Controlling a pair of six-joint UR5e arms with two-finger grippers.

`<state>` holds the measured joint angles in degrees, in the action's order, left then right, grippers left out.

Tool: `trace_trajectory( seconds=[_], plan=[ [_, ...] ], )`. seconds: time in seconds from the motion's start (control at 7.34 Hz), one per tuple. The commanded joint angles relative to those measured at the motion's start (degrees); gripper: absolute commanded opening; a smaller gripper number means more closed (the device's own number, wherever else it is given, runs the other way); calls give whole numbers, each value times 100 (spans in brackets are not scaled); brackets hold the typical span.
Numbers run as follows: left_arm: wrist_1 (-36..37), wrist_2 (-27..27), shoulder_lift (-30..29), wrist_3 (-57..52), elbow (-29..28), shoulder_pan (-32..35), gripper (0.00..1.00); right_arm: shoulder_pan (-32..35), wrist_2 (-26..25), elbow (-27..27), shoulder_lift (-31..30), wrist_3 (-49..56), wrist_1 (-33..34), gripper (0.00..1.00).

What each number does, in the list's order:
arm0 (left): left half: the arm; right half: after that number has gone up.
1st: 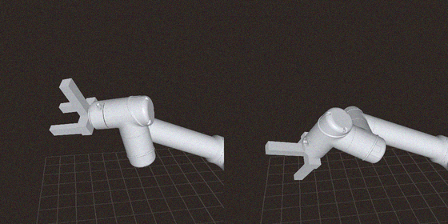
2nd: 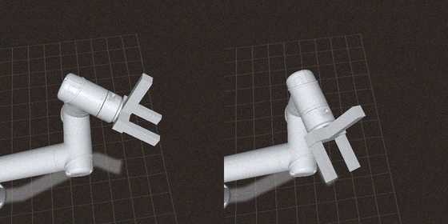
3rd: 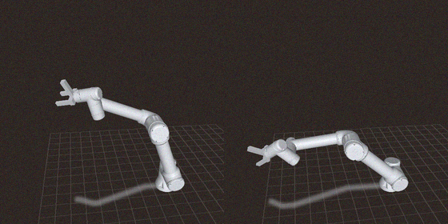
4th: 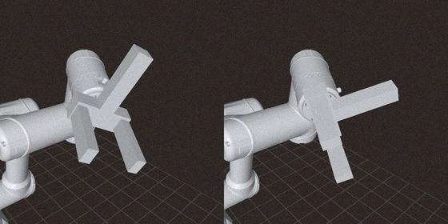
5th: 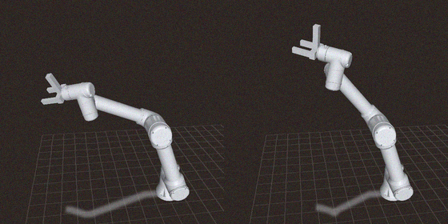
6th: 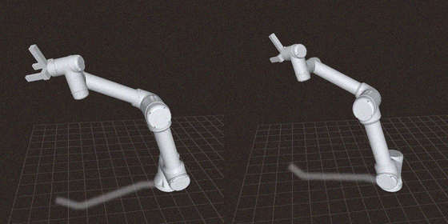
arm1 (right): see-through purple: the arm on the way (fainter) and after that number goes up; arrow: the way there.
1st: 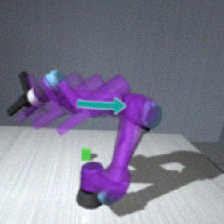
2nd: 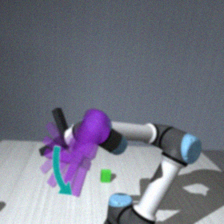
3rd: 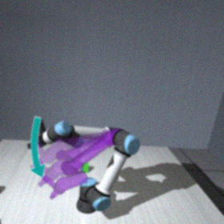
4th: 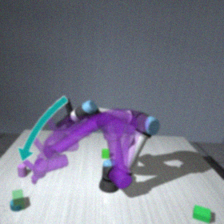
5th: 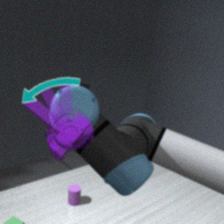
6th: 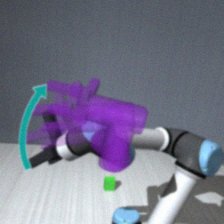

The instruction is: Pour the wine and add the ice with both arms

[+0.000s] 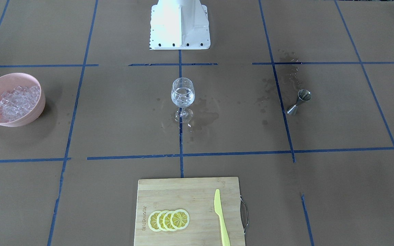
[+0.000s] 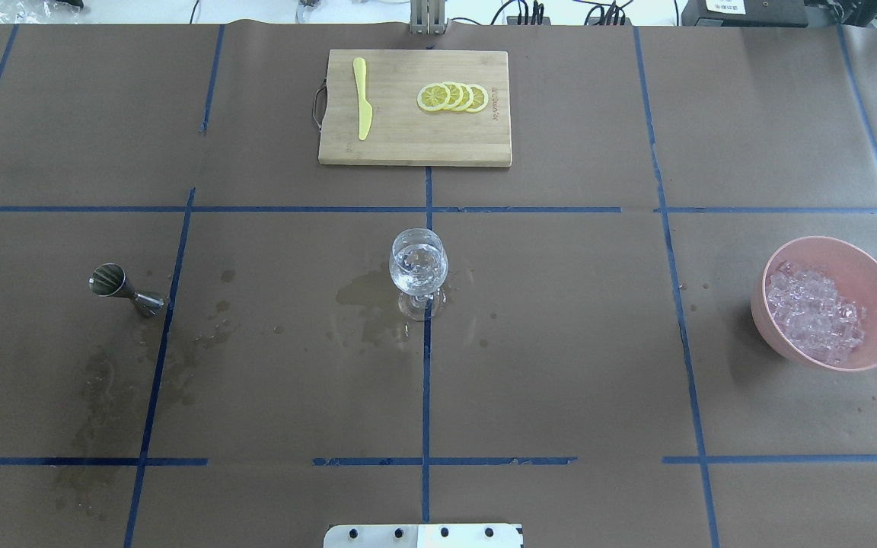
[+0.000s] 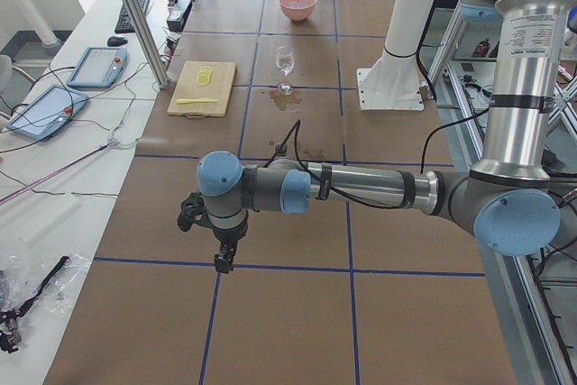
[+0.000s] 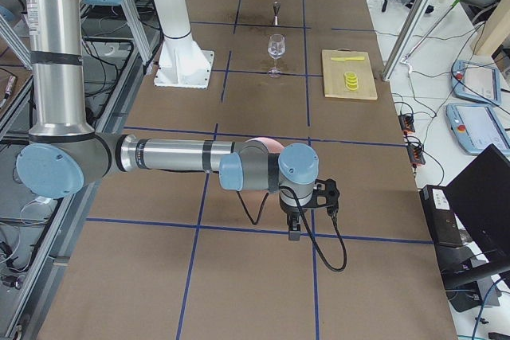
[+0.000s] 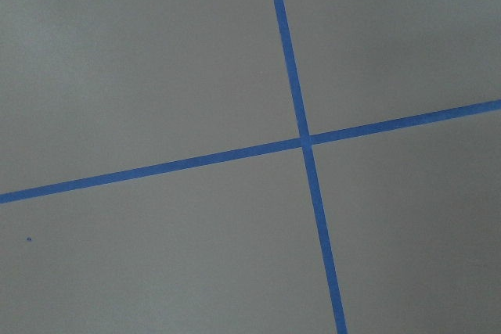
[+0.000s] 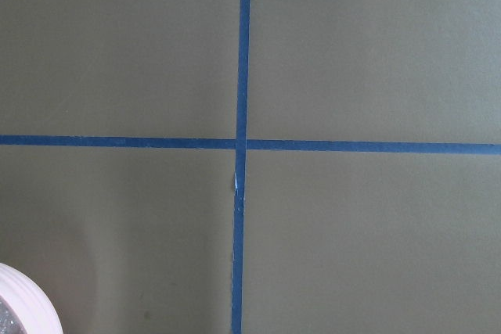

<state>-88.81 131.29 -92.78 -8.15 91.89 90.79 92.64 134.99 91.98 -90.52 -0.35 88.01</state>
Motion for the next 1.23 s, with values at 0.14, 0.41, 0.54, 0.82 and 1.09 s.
trace_trajectory(
  seconds=[0.14, 0.41, 0.54, 0.82, 1.09],
  plan=[
    [-13, 20, 15, 463, -22, 0, 100, 0, 1, -5, -1, -9, -3, 100],
    [-13, 20, 15, 576, -4, 0, 100, 0, 1, -5, -1, -9, -3, 100],
    [-13, 20, 15, 655, -4, 0, 100, 0, 1, -14, -1, -9, -3, 100],
    [-13, 20, 15, 656, -13, 0, 100, 0, 1, -14, -1, -9, 6, 100],
    [-13, 20, 15, 656, -13, 0, 100, 0, 1, -14, -1, -9, 6, 100]
  ],
)
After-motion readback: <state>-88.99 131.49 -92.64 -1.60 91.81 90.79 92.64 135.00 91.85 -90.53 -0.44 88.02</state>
